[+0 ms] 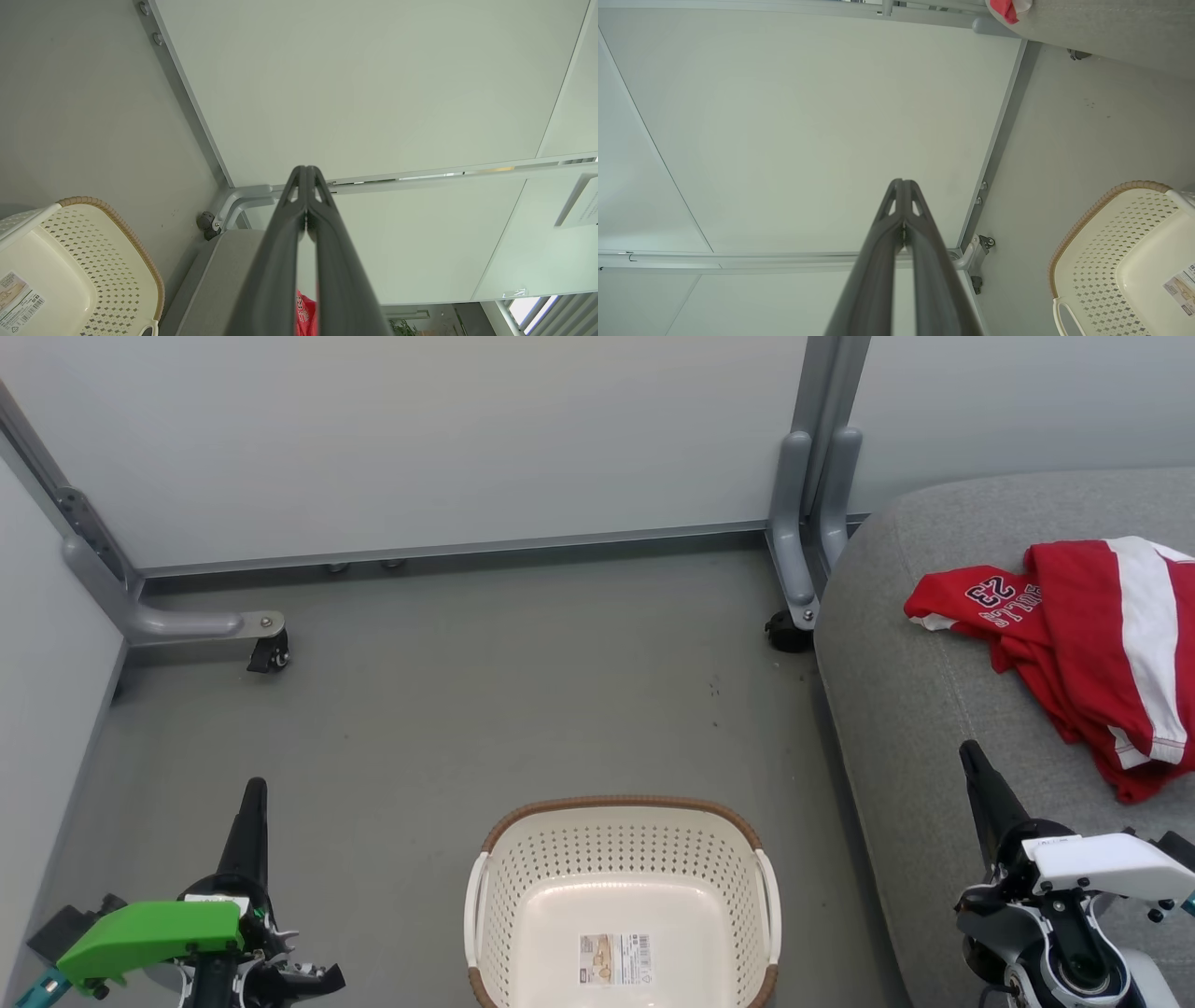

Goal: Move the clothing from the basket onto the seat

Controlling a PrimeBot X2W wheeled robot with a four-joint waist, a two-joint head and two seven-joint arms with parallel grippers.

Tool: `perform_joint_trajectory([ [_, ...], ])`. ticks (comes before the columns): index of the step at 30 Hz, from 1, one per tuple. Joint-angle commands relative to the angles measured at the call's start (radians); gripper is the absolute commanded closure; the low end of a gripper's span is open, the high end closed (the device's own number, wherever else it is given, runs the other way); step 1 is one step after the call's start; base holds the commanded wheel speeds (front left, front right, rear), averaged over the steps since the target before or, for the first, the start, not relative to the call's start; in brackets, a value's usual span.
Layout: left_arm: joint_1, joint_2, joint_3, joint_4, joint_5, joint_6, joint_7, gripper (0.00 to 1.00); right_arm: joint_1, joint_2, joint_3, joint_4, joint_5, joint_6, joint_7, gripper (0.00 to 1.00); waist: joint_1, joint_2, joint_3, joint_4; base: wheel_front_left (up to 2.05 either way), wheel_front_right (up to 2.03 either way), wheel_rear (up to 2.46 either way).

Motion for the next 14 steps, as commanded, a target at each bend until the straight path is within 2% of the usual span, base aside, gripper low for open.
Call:
perform_joint_trajectory([
  [1,-0.025,0.004,0.006,0.001,-0.020,-0.005,0.007,1.00,-0.013,0.000,-0.004,0.004,0.021,0.000,0.007,1.00,0.0000,0.0000,0.001,0.000,0.00,0.00,0.00],
  [14,-0.042,0.001,0.026,0.017,-0.107,-0.012,0.033,1.00,-0.030,0.002,-0.014,0.019,0.102,0.000,0.034,1.00,0.0000,0.0000,0.008,-0.003,0.00,0.00,0.00],
])
